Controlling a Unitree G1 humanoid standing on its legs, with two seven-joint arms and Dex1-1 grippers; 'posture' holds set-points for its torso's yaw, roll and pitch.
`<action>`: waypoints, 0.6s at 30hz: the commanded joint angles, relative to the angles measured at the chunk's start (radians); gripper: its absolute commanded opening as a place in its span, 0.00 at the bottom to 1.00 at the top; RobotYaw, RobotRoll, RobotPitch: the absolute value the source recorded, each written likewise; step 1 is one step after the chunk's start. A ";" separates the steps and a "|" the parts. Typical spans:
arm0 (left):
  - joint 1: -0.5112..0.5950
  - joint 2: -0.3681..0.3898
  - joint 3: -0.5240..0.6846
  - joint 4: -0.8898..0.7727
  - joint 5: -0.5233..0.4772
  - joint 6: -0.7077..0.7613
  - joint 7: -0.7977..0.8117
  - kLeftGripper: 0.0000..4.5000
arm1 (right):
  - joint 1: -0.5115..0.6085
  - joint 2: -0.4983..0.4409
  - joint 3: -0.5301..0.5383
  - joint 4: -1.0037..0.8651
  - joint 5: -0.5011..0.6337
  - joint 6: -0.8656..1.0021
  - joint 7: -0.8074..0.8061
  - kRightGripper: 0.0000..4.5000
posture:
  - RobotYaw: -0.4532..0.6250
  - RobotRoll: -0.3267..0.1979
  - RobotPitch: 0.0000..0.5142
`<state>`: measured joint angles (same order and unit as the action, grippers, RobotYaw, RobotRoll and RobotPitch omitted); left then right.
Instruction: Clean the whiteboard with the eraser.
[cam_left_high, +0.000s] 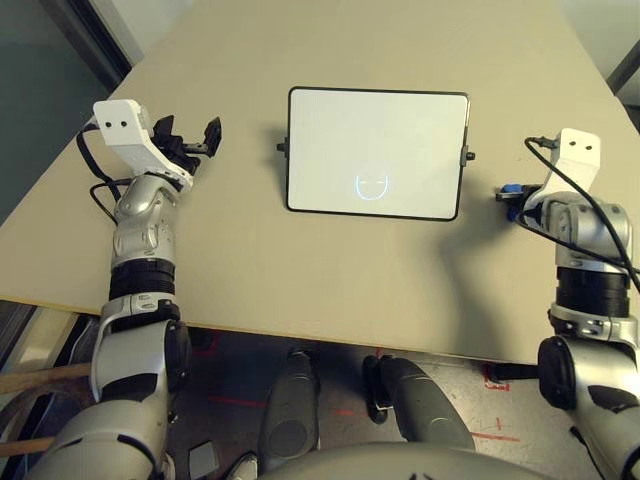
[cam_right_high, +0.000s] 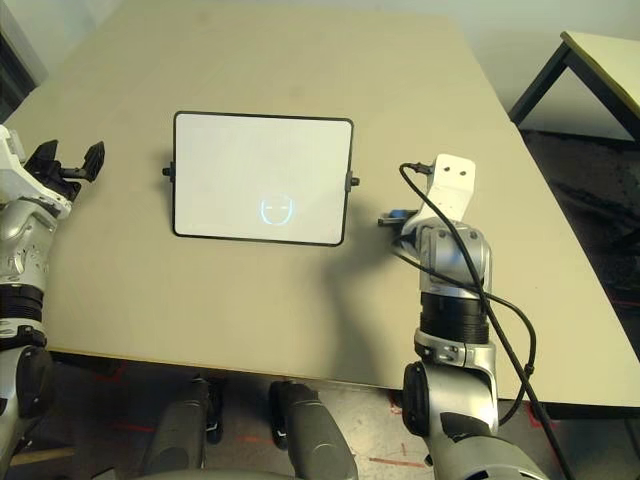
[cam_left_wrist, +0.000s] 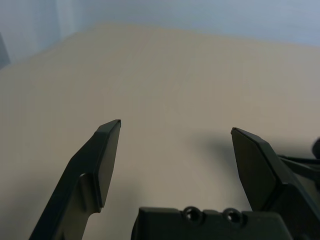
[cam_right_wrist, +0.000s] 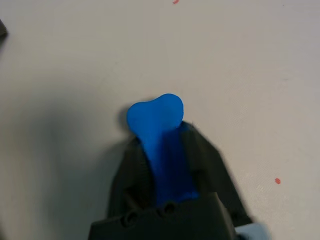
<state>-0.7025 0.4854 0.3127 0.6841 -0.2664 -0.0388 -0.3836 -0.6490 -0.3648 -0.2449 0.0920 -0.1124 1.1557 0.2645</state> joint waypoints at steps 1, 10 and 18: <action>-0.025 -0.009 -0.014 0.041 0.011 -0.003 -0.006 1.00 | 0.006 -0.009 -0.021 0.035 0.048 -0.077 -0.003 0.65 | 0.37 0.62 0.30; -0.086 -0.011 -0.024 0.108 0.014 -0.038 -0.015 1.00 | -0.005 -0.077 -0.102 0.074 0.152 -0.425 0.006 0.99 | 0.35 0.62 0.31; -0.113 0.005 -0.008 0.209 0.056 -0.183 0.063 1.00 | 0.053 -0.134 -0.217 0.483 0.176 -1.158 -0.103 0.99 | 0.34 0.62 0.28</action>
<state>-0.8106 0.4864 0.2971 0.8514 -0.2257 -0.1921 -0.3345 -0.6266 -0.4972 -0.4361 0.4697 0.0456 0.1072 0.1786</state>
